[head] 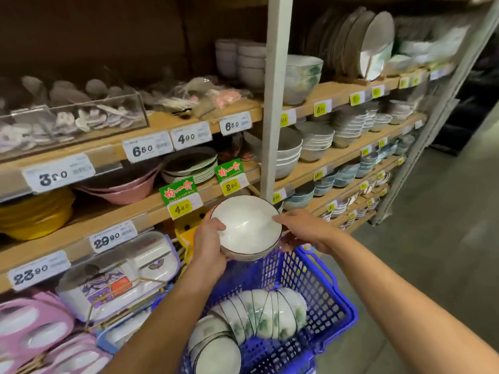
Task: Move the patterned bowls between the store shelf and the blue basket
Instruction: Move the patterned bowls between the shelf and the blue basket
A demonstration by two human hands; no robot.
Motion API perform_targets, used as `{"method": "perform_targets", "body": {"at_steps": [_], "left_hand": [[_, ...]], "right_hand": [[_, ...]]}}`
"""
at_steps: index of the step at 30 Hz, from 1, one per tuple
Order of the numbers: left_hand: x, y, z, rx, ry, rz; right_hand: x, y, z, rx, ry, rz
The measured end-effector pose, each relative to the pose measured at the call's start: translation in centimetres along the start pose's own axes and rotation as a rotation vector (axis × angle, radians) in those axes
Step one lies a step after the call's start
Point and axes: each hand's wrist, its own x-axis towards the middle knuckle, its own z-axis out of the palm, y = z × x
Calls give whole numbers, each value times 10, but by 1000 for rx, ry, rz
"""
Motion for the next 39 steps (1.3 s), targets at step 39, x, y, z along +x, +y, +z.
{"method": "perform_targets", "body": {"at_steps": [39], "left_hand": [[73,-26,503,-28,-331,-22]], "right_hand": [[65,-17,-428,765,612,-381]]}}
